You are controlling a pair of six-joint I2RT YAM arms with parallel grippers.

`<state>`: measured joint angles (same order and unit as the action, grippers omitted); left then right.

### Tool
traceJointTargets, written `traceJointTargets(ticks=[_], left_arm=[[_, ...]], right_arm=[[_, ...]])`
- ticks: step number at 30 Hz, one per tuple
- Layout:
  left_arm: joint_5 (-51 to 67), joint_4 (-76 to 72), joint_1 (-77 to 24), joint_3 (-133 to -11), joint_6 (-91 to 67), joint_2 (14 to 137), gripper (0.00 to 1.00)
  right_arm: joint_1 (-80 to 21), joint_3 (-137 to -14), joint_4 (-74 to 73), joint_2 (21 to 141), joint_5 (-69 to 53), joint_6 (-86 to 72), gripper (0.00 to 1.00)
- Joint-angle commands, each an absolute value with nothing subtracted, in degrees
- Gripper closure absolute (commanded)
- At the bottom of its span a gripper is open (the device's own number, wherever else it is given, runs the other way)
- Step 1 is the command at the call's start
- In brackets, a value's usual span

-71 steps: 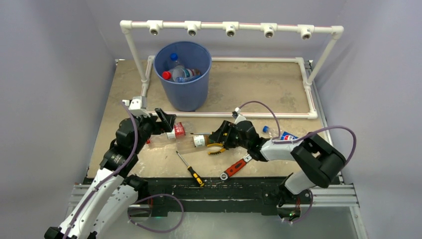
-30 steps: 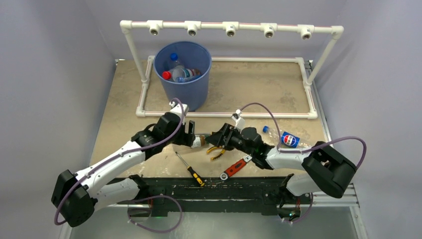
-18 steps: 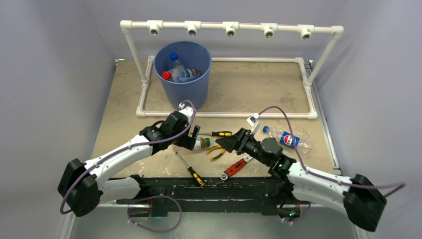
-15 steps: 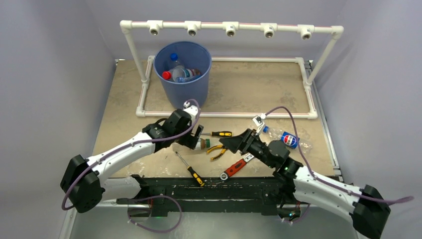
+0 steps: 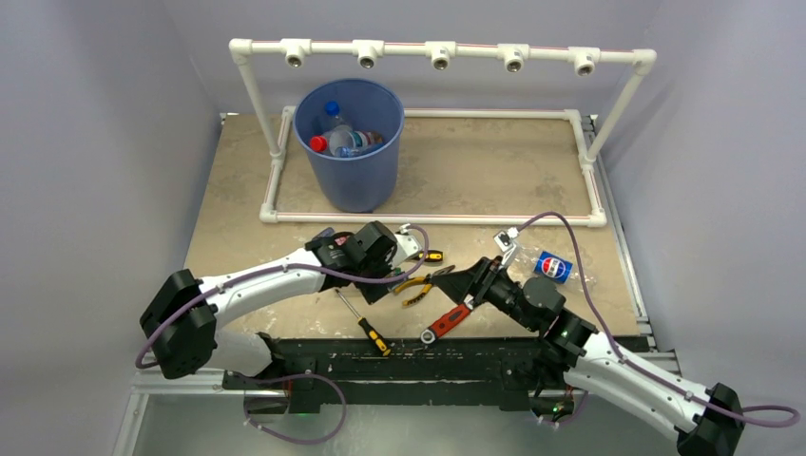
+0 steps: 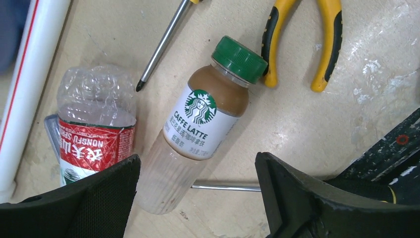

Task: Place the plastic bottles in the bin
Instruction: Pick up the plastic bottle at the center of the board.

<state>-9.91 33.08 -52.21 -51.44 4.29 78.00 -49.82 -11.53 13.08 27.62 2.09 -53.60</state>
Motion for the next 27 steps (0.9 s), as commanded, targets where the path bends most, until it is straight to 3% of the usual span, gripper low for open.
traceJointTargets(ticks=[1, 9, 16, 27], left_arm=[[-11.1, 30.3, -52.4, -52.6, 11.9, 79.1, 0.14], [-9.9, 29.6, -52.4, -57.3, 15.5, 87.9, 0.19], [-6.1, 27.5, -52.4, -56.3, 16.2, 89.1, 0.29], [-1.7, 25.4, -52.4, -53.3, 15.6, 91.2, 0.37]], right_arm=[[-49.8, -12.0, 12.0, 27.1, 3.1, -51.3, 0.19], [-49.8, -13.8, 9.2, 24.8, 3.0, -50.4, 0.19], [-49.8, -17.1, 1.5, 18.8, 5.6, -49.1, 0.19], [-49.8, -20.2, 0.1, 19.3, 6.5, -47.5, 0.18]])
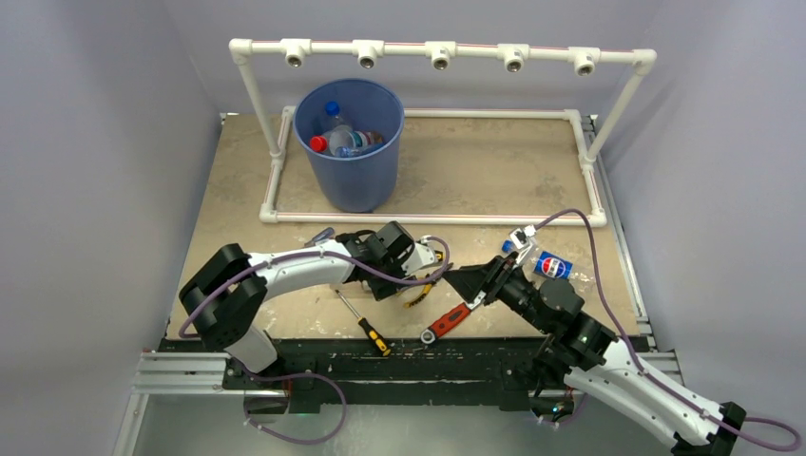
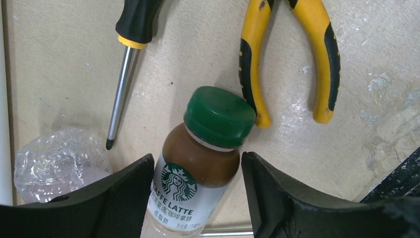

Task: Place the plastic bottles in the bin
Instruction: Pick up the plastic bottle at the center of the board.

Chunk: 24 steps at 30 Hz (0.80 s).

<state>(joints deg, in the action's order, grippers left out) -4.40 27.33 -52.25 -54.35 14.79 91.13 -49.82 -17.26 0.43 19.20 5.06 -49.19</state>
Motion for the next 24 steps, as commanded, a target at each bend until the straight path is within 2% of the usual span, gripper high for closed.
traceJointTargets(ticks=[1, 7, 19, 24], left_arm=[[-1.7, 25.2, -52.4, -53.1, 15.6, 91.3, 0.39], [-2.9, 24.4, -52.4, -53.6, 15.3, 90.6, 0.60], [-9.0, 22.8, -52.3, -59.1, 12.6, 83.2, 0.83], [-6.6, 21.4, -52.3, -61.5, 10.0, 79.1, 0.98]], right_arm=[[-49.8, -20.4, -0.9, 19.3, 6.6, -47.5, 0.18], [-49.8, -21.0, -1.9, 19.0, 7.1, -47.5, 0.18], [-49.8, -21.1, -1.8, 19.0, 7.9, -46.5, 0.18], [-49.8, -20.6, -0.7, 17.7, 7.5, -45.7, 0.18]])
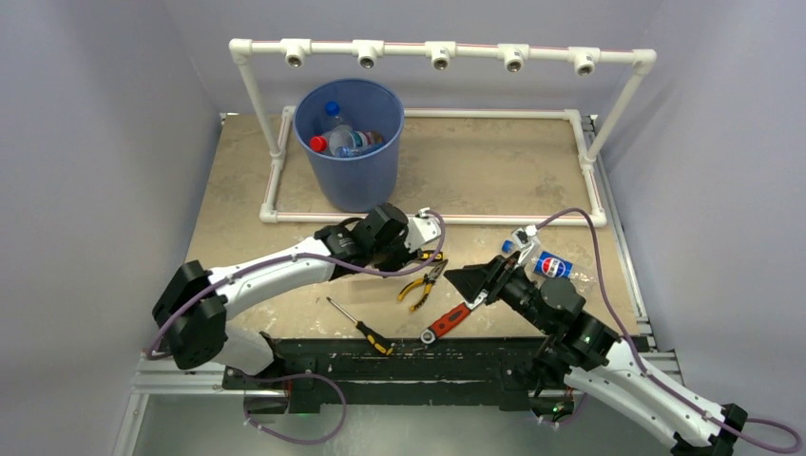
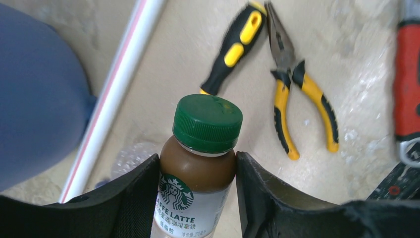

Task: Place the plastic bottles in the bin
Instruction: Pick up the plastic bottle at the center of the board.

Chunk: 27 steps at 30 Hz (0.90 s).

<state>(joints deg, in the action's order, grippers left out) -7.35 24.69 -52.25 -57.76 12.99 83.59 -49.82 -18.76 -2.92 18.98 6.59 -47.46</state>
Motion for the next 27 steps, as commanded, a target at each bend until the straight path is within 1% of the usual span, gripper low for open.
traceJointTargets(ticks=[1, 7, 11, 13, 16, 18, 23, 27], left_arm=[[-6.2, 21.0, -52.3, -61.9, 9.5, 78.2, 1.00], [-3.9, 17.3, -52.3, -65.3, 2.3, 72.2, 1.00], [-0.4, 8.4, -52.3, -63.6, -6.3, 66.9, 1.00], [3.0, 2.0, -52.3, -60.9, -11.3, 63.9, 1.00], [8.0, -11.5, -52.3, -55.4, -17.1, 59.4, 1.00], [8.4, -20.2, -52.3, -51.1, -23.1, 56.7, 1.00], [7.8, -37.8, -52.3, -42.7, -37.0, 54.8, 1.00], [5.4, -49.9, -52.3, -37.0, -45.1, 55.3, 1.00]], right_arm=[[-49.8, -20.5, -0.3, 17.2, 7.1, -45.2, 0.17], [-49.8, -20.2, 4.8, 14.4, 1.6, -39.7, 0.16], [-49.8, -17.5, 12.5, 13.2, -2.2, -36.6, 0.13], [-49.8, -16.8, 16.4, 13.5, -4.2, -35.7, 0.10], [-49.8, -16.5, 20.0, 13.9, -4.2, -34.2, 0.05], [-49.9, -16.1, 23.9, 14.0, -4.1, -33.4, 0.02], [-49.8, -16.5, 33.3, 17.2, -5.0, -31.3, 0.01], [-49.8, -19.5, 38.0, 24.5, -7.1, -30.0, 0.01]])
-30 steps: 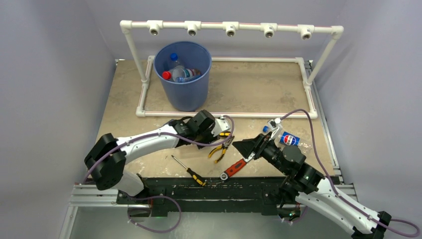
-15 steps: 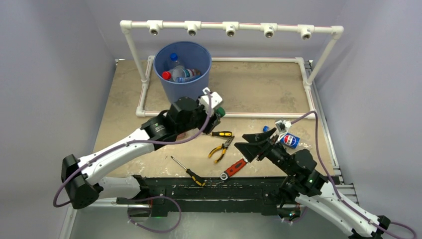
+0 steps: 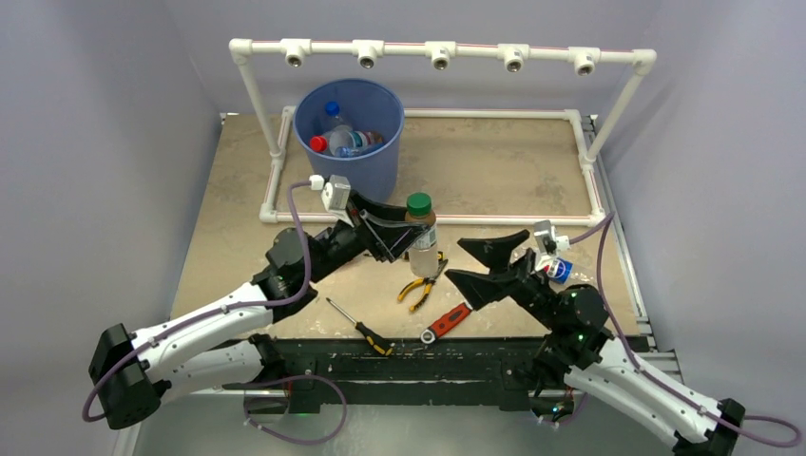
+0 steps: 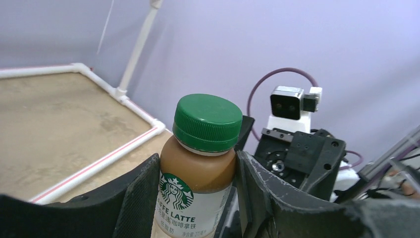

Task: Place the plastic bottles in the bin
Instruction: Pick up the plastic bottle at the center of the board.

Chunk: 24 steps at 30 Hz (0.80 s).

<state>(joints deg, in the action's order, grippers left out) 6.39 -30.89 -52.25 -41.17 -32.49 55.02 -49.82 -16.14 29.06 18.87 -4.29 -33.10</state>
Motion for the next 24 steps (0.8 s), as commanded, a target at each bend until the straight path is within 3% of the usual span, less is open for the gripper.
traceJointTargets(ticks=[1, 12, 17, 20, 21, 23, 24], left_arm=[[5.5, -51.6, -52.4, -36.5, -46.3, 55.7, 1.00], [8.1, -54.6, -52.4, -36.3, -49.6, 57.5, 1.00], [9.3, -54.5, -52.4, -36.2, -50.0, 58.2, 1.00], [8.9, -53.2, -52.5, -36.6, -50.5, 59.1, 0.98], [9.7, -53.1, -52.6, -36.9, -50.6, 59.5, 0.90], [10.8, -50.4, -52.6, -37.9, -50.2, 59.5, 0.60], [10.6, -47.8, -52.6, -38.7, -49.1, 58.8, 0.51]], right_arm=[[-49.9, -20.2, 38.8, 26.8, -7.5, -29.6, 0.01], [-49.9, -25.0, 41.0, 39.2, -9.1, -29.4, 0.05], [-50.0, -25.4, 43.9, 42.0, -11.9, -30.3, 0.22], [-50.0, -25.4, 45.0, 43.3, -13.0, -30.7, 0.41], [-50.0, -25.2, 45.3, 43.3, -13.3, -30.8, 0.47], [-50.1, -24.6, 45.1, 42.1, -13.3, -30.5, 0.54], [-50.1, -24.5, 44.2, 40.6, -13.0, -29.8, 0.57]])
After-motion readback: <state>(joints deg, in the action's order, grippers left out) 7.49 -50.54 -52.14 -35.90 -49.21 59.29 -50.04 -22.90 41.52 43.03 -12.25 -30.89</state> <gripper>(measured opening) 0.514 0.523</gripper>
